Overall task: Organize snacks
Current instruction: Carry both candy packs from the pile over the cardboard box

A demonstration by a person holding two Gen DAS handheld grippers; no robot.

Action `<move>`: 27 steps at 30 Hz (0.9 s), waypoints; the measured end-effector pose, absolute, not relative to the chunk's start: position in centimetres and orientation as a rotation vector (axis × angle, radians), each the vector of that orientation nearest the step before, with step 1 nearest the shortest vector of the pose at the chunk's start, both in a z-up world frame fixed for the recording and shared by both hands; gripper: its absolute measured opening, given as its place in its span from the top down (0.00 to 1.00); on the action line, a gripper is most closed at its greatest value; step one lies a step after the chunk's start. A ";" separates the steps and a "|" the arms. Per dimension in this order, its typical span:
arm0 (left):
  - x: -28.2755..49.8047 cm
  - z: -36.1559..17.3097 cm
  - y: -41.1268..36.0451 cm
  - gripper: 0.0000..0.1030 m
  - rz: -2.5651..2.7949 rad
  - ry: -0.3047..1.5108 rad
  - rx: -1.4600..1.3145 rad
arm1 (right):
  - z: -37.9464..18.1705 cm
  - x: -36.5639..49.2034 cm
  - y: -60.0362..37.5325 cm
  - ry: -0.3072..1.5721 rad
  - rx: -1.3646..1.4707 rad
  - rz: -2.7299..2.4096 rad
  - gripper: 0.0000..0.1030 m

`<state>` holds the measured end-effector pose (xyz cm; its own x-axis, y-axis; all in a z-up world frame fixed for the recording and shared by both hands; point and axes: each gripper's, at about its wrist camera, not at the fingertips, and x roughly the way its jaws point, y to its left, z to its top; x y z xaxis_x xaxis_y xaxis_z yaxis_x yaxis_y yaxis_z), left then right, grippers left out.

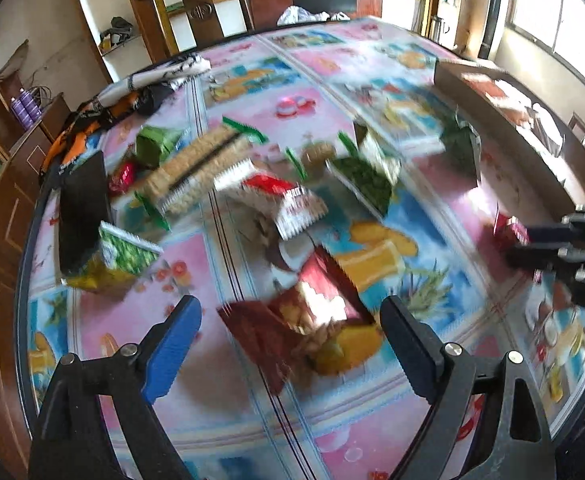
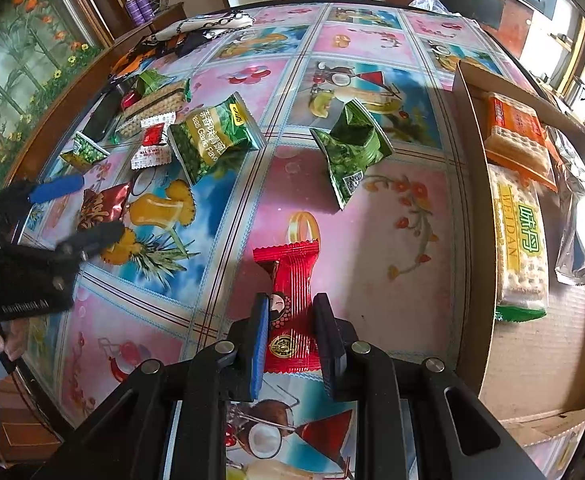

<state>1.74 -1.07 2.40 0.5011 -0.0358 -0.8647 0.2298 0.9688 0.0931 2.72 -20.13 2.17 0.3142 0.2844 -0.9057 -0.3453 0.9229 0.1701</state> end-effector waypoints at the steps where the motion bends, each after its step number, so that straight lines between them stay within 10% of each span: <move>1: 1.4 2.0 -1.2 0.12 -0.162 1.041 0.209 | 2.2 2.7 -20.2 1.180 -0.059 0.416 0.77; 6: 1.3 1.4 -1.0 0.16 -0.145 1.047 0.151 | 2.2 2.6 -20.1 1.177 -0.063 0.414 0.77; 13: 2.4 1.8 -0.6 0.55 -0.118 1.043 0.086 | 2.2 2.6 -20.0 1.180 -0.064 0.415 0.77; 27: -0.2 3.6 -3.2 0.57 -0.048 0.984 0.145 | 3.5 1.7 -20.5 1.150 -0.033 0.453 0.78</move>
<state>-0.24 -3.24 3.63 0.5539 0.0256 -0.8322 0.1060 0.9892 0.1010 1.73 -20.48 3.47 0.3282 0.3295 -0.8853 -0.3626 0.9093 0.2041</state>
